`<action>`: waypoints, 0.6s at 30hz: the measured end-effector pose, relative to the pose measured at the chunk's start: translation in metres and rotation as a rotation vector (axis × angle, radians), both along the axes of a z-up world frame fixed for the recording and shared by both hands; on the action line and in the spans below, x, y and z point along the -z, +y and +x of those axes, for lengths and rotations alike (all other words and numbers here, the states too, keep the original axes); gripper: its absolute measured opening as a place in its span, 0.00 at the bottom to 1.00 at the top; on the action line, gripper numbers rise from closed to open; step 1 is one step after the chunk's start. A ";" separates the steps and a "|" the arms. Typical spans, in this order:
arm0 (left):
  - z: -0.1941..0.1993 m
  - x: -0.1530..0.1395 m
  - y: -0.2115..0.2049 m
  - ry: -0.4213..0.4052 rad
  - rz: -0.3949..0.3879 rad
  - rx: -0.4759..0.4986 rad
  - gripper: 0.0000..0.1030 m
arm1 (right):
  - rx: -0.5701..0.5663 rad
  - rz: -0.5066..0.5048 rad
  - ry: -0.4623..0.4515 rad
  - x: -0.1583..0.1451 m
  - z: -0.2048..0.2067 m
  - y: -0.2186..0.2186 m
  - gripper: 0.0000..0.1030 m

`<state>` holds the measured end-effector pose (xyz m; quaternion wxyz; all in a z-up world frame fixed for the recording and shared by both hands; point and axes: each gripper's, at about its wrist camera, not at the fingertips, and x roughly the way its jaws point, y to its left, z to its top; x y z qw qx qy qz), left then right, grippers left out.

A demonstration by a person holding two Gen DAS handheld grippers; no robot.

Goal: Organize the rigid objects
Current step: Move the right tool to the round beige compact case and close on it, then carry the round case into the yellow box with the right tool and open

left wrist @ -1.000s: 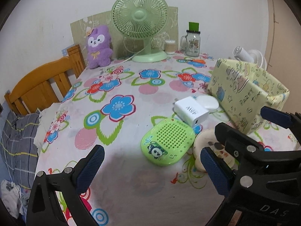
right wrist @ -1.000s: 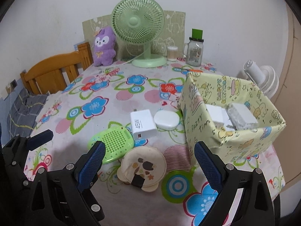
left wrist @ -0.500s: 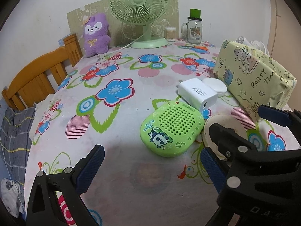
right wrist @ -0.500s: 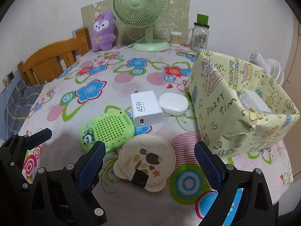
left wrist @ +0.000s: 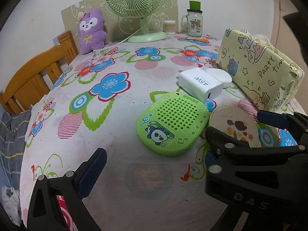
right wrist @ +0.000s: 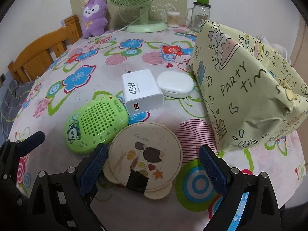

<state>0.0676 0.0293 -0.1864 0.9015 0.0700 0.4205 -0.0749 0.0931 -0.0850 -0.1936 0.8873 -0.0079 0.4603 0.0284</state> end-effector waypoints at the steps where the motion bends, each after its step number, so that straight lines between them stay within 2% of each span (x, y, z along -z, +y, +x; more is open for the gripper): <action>1: 0.000 0.000 0.000 -0.001 0.002 0.002 1.00 | -0.010 0.003 -0.001 0.001 0.001 0.002 0.88; 2: 0.000 0.000 -0.001 -0.003 0.005 0.005 1.00 | -0.022 0.008 -0.004 0.001 0.001 0.005 0.80; 4: 0.000 0.000 -0.001 -0.006 0.007 0.010 1.00 | -0.019 -0.023 -0.015 0.000 0.000 0.009 0.75; 11: 0.004 -0.002 0.000 0.013 -0.003 0.010 1.00 | -0.016 -0.022 -0.016 -0.002 0.002 0.009 0.74; 18: 0.011 -0.018 0.000 -0.002 -0.051 -0.012 1.00 | -0.030 -0.024 -0.080 -0.029 0.001 0.006 0.74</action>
